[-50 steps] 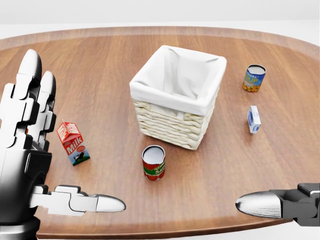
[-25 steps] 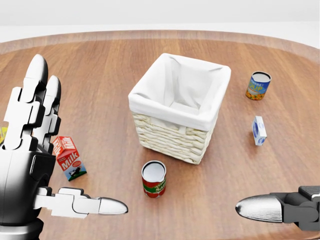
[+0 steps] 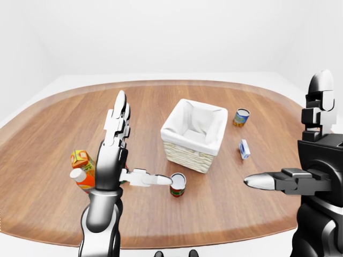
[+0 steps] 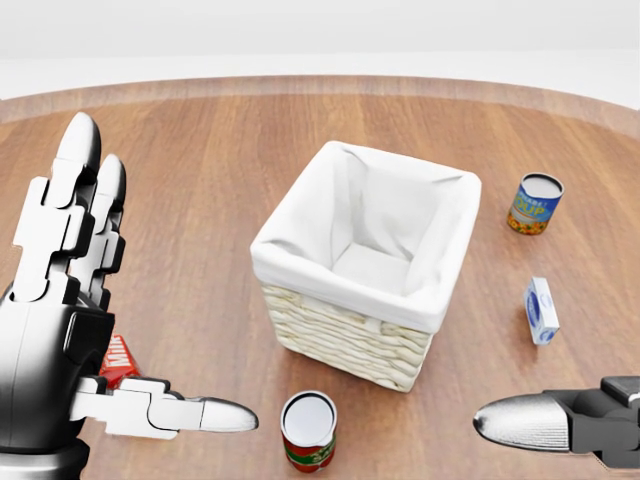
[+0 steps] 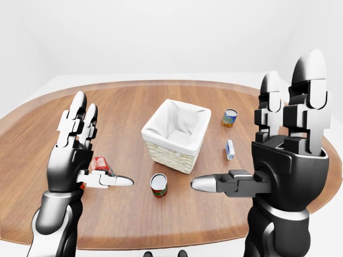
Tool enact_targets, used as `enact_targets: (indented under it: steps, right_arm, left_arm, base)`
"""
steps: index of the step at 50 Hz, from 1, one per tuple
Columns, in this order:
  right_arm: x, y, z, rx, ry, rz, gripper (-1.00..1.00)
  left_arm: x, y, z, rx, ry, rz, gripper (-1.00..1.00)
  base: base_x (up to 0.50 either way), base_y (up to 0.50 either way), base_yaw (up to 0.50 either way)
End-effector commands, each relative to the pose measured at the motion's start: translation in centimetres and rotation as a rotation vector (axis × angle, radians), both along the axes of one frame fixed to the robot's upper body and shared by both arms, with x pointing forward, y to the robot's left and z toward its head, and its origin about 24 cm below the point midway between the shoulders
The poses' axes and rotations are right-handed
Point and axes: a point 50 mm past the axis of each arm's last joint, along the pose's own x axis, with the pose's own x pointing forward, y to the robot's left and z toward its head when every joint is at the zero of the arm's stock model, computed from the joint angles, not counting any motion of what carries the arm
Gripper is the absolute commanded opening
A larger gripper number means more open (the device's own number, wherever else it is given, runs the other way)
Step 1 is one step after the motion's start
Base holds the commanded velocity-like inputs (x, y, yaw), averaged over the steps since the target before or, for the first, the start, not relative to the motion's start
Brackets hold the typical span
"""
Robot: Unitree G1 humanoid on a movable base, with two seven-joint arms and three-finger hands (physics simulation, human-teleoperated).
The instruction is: Pick the milk and place it in the basket.
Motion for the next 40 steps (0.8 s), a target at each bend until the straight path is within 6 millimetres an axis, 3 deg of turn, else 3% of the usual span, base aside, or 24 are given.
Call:
enact_targets:
  steps: [1,16,28,36,40]
  right_arm:
    - [-0.1,-0.1,0.1,0.010,-0.007,0.004,1.00]
    - [-0.1,0.0,-0.1,0.001,0.004,0.002,1.00]
    - [0.1,0.0,-0.3,0.003,0.015,0.003,1.00]
    - [-0.1,-0.1,0.1,0.010,-0.008,-0.002,1.00]
    - [-0.1,-0.2,0.1,0.013,-0.008,-0.004,1.00]
  left_arm:
    - [0.0,0.0,-0.2,0.000,0.008,0.001,1.00]
    - [0.1,0.0,-0.2,-0.003,0.012,0.003,1.00]
    - [0.5,0.6,-0.5,-0.053,0.030,-0.006,1.00]
    - [0.9,1.0,-1.4,0.041,0.070,0.035,1.00]
    - [0.7,1.5,-0.8,0.088,0.047,0.049,1.00]
  base:
    - [0.50,0.00,0.00]
    - [0.50,0.00,0.00]
    - [0.00,0.00,0.00]
    - [0.00,0.00,0.00]
    - [0.00,0.00,0.00]
